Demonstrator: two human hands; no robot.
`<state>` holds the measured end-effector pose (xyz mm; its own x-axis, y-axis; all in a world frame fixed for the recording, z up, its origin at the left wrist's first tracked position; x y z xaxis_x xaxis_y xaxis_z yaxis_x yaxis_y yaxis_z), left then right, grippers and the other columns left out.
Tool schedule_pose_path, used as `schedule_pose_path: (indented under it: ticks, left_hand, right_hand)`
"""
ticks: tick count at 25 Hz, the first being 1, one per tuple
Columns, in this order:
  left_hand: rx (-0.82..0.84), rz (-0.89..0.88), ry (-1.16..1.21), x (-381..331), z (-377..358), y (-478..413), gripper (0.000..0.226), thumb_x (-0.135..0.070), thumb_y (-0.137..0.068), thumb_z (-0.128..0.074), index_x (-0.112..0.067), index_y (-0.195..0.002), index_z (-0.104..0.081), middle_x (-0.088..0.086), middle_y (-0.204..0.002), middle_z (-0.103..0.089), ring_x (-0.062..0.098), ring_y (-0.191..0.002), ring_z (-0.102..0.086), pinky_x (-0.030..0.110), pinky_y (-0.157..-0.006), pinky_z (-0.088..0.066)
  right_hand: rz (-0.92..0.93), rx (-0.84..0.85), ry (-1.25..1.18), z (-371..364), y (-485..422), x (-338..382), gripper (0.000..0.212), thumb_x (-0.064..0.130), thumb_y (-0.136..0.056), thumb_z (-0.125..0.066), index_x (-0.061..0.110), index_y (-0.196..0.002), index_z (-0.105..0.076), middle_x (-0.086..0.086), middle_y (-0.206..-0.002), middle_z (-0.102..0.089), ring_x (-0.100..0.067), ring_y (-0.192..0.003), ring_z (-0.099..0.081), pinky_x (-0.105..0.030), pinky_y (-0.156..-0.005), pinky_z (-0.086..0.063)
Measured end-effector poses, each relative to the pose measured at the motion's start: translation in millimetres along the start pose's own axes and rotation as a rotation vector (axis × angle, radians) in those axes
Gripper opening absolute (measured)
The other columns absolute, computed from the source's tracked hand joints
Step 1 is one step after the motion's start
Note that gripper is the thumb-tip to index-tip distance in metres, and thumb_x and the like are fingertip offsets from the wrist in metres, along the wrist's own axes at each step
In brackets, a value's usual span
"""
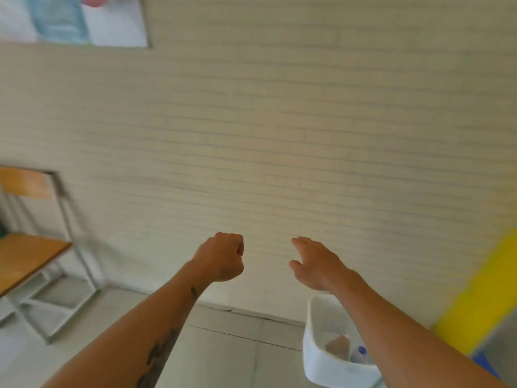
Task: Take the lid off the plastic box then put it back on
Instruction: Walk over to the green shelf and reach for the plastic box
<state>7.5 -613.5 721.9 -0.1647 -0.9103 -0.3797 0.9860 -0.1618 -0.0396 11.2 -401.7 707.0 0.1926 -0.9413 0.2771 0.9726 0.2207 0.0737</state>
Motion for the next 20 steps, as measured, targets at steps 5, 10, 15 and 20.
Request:
schedule_pose_path:
  ticks: [5, 10, 15, 20]
  left_hand:
    - [-0.049, 0.111, 0.011, 162, 79, 30, 0.019, -0.011, -0.08, -0.055, -0.027, -0.09, -0.059, -0.005, -0.092, -0.06, 0.013, -0.077, -0.059, 0.023, -0.061, -0.046]
    - [-0.117, 0.227, 0.01, 289, 149, 60, 0.017, -0.016, -0.078, -0.054, -0.032, -0.085, -0.054, -0.002, -0.093, -0.06, 0.017, -0.078, -0.059, 0.027, -0.063, -0.044]
    - [-0.2, 0.376, 0.031, 391, 191, 78, 0.021, -0.013, -0.073, -0.051, -0.029, -0.085, -0.055, -0.004, -0.084, -0.057, 0.016, -0.073, -0.057, 0.029, -0.059, -0.048]
    - [-0.234, 0.501, 0.001, 473, 208, 67, 0.021, -0.011, -0.073, -0.053, -0.03, -0.083, -0.056, -0.005, -0.086, -0.058, 0.016, -0.078, -0.056, 0.031, -0.067, -0.052]
  right_hand:
    - [0.14, 0.011, 0.006, -29, -61, 172, 0.065, 0.036, -0.098, -0.04, 0.019, -0.155, -0.016, 0.001, -0.163, -0.015, -0.021, -0.147, -0.016, -0.042, -0.115, -0.023]
    - [0.275, 0.029, -0.011, -51, -113, 313, 0.065, 0.036, -0.098, -0.04, 0.02, -0.156, -0.014, 0.001, -0.164, -0.013, -0.02, -0.148, -0.013, -0.042, -0.117, -0.02]
    - [0.414, 0.068, 0.011, -75, -172, 418, 0.065, 0.036, -0.098, -0.04, 0.018, -0.155, -0.016, 0.0, -0.163, -0.016, -0.022, -0.147, -0.018, -0.042, -0.115, -0.023]
    - [0.541, 0.117, 0.007, -102, -251, 496, 0.065, 0.037, -0.097, -0.041, 0.018, -0.154, -0.017, 0.0, -0.162, -0.019, -0.023, -0.146, -0.02, -0.042, -0.114, -0.024]
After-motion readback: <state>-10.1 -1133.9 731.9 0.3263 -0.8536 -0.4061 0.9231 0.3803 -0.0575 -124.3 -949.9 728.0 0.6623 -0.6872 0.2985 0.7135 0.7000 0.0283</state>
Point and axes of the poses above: each hand's wrist, its own y-axis away from the middle knuckle, its own z-axis out of the back of the hand, x = y × z, the point moved 6 cm from there along -y, towards the middle knuckle
